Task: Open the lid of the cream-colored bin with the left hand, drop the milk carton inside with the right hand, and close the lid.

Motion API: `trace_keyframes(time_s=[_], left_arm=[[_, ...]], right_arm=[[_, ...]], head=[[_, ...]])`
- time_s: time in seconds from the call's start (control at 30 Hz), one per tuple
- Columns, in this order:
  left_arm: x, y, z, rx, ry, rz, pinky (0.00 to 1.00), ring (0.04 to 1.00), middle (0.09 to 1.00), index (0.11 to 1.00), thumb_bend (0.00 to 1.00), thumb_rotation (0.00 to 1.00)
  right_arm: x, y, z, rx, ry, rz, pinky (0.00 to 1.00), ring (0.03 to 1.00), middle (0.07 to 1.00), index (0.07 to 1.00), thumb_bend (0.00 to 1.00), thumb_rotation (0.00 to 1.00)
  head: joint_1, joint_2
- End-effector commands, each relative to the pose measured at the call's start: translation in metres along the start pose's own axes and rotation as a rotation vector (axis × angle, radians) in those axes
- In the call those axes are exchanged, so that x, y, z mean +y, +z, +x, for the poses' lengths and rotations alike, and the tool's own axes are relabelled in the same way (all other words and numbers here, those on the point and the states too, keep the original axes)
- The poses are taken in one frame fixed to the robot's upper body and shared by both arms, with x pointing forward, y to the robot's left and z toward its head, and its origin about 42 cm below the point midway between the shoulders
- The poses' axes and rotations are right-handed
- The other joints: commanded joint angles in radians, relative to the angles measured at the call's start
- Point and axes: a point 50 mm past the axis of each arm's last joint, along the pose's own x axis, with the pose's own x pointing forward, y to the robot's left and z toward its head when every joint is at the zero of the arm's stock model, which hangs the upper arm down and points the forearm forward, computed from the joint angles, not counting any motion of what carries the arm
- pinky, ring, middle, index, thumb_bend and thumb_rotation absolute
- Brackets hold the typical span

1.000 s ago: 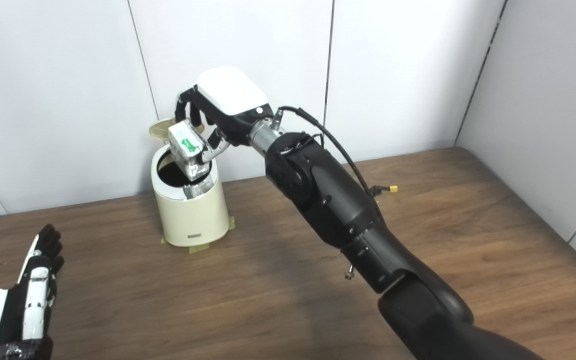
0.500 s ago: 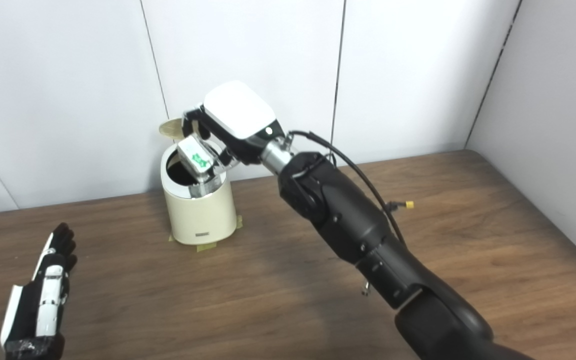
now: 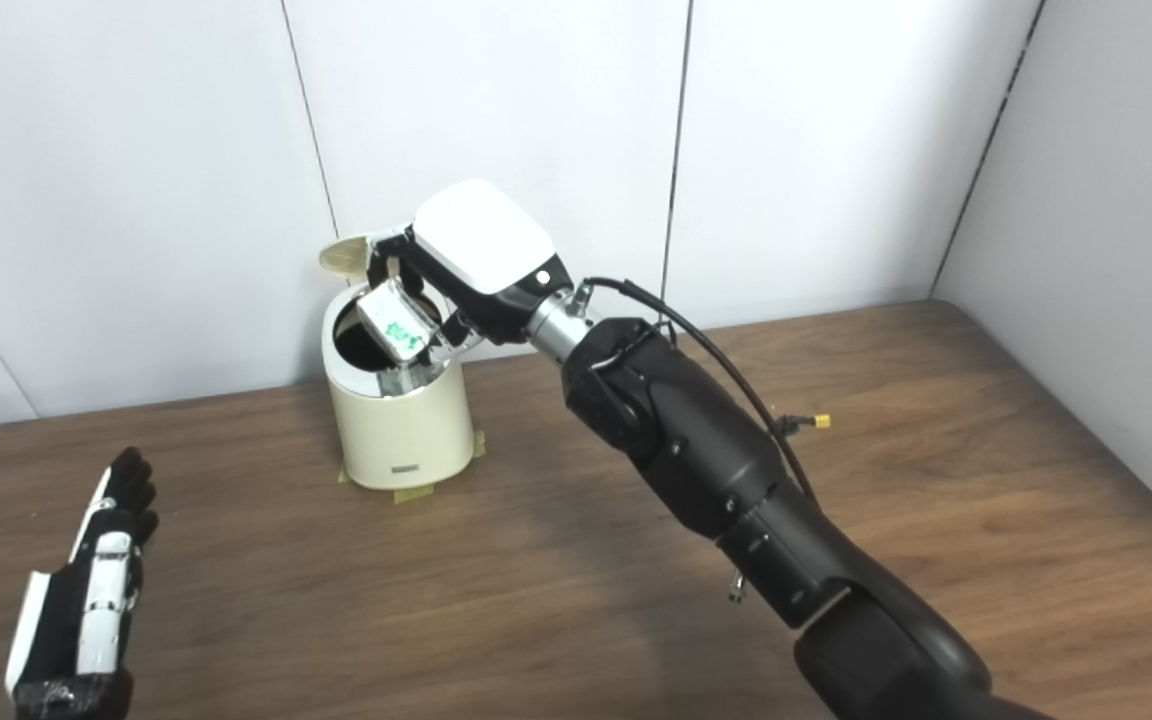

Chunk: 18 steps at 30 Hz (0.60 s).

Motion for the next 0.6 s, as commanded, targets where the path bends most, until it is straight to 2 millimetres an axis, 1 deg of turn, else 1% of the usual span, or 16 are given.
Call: trace_keyframes(time_s=[0.0,0.03,0.07,0.1,0.2,0.37,0.4,0.43,0.47,0.57], left_arm=[[-0.0003,0.0121,0.0083,-0.077,0.002,0.005,1.00,1.000,0.990,0.994,0.25,1.00],[-0.0003,0.0121,0.0083,-0.078,0.001,0.004,1.00,1.000,0.989,0.994,0.25,1.00],[-0.0003,0.0121,0.0082,-0.079,0.001,0.004,1.00,1.000,0.989,0.993,0.25,1.00],[-0.0004,0.0118,0.0081,-0.080,0.001,0.000,1.00,1.000,0.988,0.993,0.25,1.00],[-0.0006,0.0115,0.0081,-0.084,0.002,-0.004,1.00,1.000,0.984,0.988,0.25,1.00],[-0.0008,0.0110,0.0082,-0.085,-0.002,0.006,1.00,1.000,0.984,0.989,0.26,1.00],[-0.0009,0.0108,0.0082,-0.082,-0.001,0.007,1.00,1.000,0.984,0.990,0.26,1.00],[-0.0011,0.0108,0.0082,-0.078,-0.001,0.007,1.00,1.000,0.983,0.990,0.27,1.00],[-0.0012,0.0108,0.0081,-0.076,0.000,0.006,1.00,1.000,0.982,0.989,0.27,1.00],[-0.0016,0.0111,0.0078,-0.075,0.000,0.004,1.00,1.000,0.981,0.986,0.25,1.00]], right_arm=[[-0.0324,-0.0053,0.0126,0.000,-0.077,-0.039,0.41,0.461,0.466,0.507,0.53,0.00],[-0.0337,-0.0050,0.0124,0.003,-0.080,-0.040,0.44,0.490,0.499,0.498,0.52,0.07],[-0.0345,-0.0048,0.0122,0.005,-0.082,-0.041,0.47,0.518,0.529,0.492,0.52,0.11],[-0.0350,-0.0049,0.0116,0.002,-0.099,-0.042,0.47,0.528,0.539,0.490,0.52,0.13],[-0.0356,-0.0053,0.0107,-0.005,-0.135,-0.042,0.49,0.547,0.558,0.489,0.52,0.14],[-0.0360,-0.0048,0.0115,-0.005,-0.181,-0.065,0.49,0.542,0.559,0.490,0.52,0.14],[-0.0363,-0.0044,0.0117,-0.003,-0.185,-0.069,0.49,0.551,0.571,0.547,0.78,0.14],[-0.0366,-0.0040,0.0118,-0.002,-0.189,-0.072,0.50,0.561,0.583,0.571,0.87,0.14],[-0.0368,-0.0036,0.0119,-0.002,-0.193,-0.073,0.50,0.569,0.591,0.587,0.91,0.14],[-0.0374,-0.0022,0.0117,-0.004,-0.210,-0.072,0.51,0.587,0.611,0.614,0.95,0.14]], head=[[0.000,0.000],[0.000,0.000],[0.000,0.000],[0.000,0.000],[0.000,0.000],[0.001,-0.002],[0.001,-0.002],[0.001,-0.002],[0.001,-0.003],[-0.001,-0.004]])
